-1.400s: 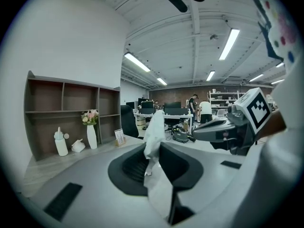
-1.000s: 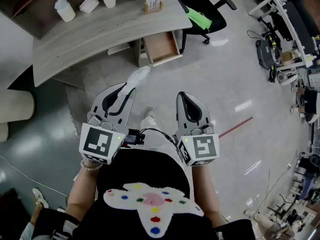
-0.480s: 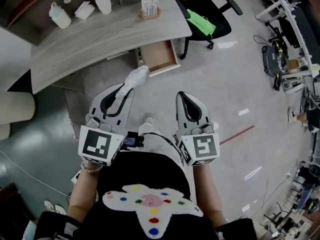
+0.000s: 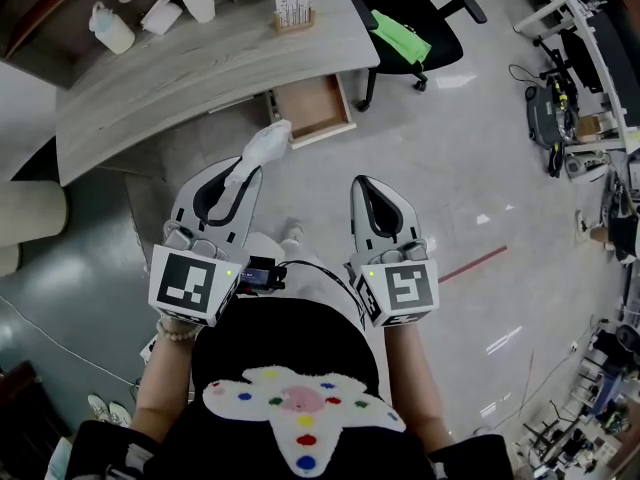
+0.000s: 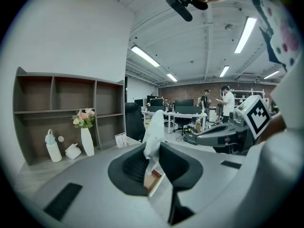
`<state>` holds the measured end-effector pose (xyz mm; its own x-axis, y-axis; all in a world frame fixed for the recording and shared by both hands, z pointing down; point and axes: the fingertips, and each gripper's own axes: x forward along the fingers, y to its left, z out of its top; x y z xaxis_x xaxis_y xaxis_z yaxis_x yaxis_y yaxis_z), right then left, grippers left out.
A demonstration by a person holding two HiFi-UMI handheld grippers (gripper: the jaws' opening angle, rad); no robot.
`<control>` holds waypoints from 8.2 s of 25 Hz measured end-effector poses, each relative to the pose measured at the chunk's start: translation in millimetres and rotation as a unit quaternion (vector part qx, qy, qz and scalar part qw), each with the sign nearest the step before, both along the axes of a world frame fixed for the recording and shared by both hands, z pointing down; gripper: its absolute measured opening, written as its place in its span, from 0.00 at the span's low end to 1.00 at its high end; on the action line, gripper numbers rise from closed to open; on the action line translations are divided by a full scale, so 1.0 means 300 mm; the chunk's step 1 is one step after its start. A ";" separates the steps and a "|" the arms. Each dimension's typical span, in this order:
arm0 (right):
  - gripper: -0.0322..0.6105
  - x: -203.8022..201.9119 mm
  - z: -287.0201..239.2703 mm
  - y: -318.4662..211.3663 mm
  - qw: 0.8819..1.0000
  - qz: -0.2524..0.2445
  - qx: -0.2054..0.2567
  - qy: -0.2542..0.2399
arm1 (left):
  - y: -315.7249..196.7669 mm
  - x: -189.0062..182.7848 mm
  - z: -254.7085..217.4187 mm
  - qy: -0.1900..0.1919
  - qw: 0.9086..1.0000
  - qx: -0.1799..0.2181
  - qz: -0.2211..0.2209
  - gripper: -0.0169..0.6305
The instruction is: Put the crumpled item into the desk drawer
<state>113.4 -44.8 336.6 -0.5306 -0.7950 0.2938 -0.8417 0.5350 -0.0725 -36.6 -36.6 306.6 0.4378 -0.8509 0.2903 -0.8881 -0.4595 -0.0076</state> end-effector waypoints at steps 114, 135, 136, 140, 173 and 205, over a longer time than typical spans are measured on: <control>0.05 -0.088 0.907 -0.367 0.987 0.056 -0.139 0.058 | -0.610 0.231 1.366 -0.006 0.945 -0.311 0.098 0.15; 0.05 -0.070 0.958 -0.363 0.985 0.060 -0.151 0.059 | -0.595 0.148 1.297 -0.044 0.960 -0.269 0.066 0.37; 0.05 -0.073 0.954 -0.361 0.985 0.060 -0.151 0.059 | -0.585 0.132 1.286 -0.045 0.961 -0.265 0.060 0.34; 0.05 -0.082 0.925 -0.347 0.986 0.053 -0.147 0.061 | -0.541 0.079 1.222 -0.046 0.968 -0.245 0.041 0.14; 0.05 -0.140 0.169 -0.290 0.998 0.056 -0.027 0.028 | -0.385 -0.058 0.241 0.009 0.994 -0.086 0.065 0.05; 0.05 -0.166 -0.139 -0.212 0.998 0.039 0.031 0.024 | -0.259 -0.076 -0.043 0.011 0.996 -0.014 0.093 0.05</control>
<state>63.6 -108.5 294.8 -0.4529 -0.8507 0.2668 -0.8827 0.4700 0.0001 -59.4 -114.5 293.7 0.5929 -0.7469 0.3011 -0.7880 -0.6151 0.0259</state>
